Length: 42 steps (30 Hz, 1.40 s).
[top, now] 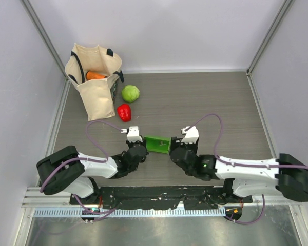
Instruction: Fold the paper box
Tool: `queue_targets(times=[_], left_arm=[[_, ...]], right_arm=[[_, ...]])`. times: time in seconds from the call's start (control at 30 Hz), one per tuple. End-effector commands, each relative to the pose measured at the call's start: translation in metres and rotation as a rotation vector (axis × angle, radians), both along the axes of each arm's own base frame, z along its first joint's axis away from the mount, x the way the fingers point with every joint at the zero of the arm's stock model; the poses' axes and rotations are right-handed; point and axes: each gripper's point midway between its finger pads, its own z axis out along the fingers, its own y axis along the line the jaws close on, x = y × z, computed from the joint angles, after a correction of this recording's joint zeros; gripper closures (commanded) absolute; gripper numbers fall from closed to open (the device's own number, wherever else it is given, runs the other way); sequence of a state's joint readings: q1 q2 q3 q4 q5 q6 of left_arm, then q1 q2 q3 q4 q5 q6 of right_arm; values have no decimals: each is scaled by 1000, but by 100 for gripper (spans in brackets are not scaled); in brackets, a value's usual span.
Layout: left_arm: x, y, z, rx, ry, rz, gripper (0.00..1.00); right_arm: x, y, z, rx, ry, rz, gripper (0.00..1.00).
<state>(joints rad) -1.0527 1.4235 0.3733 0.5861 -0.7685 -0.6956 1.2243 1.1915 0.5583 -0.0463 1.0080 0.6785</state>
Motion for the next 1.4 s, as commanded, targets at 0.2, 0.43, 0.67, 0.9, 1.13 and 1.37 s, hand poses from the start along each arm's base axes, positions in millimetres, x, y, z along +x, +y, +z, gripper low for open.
queue_targets(times=[0.2,0.43,0.67,0.9,1.13,1.37], left_arm=[[-10,17,-24,108,41,22,100],[-11,18,-24,111,40,21,100],[-32,9,8,46,59,-142,69],[-49,29,55,-119,-8,-228,30],[-33,43,53,-209,16,-265,40],[-12,15,52,-95,6,-393,26]], right_arm=[[-7,44,55,479,313,178,18],[26,63,59,607,291,135,20],[45,33,72,360,195,257,19],[15,14,58,134,164,470,23],[9,17,27,122,94,546,35],[12,25,-3,2,93,507,39]])
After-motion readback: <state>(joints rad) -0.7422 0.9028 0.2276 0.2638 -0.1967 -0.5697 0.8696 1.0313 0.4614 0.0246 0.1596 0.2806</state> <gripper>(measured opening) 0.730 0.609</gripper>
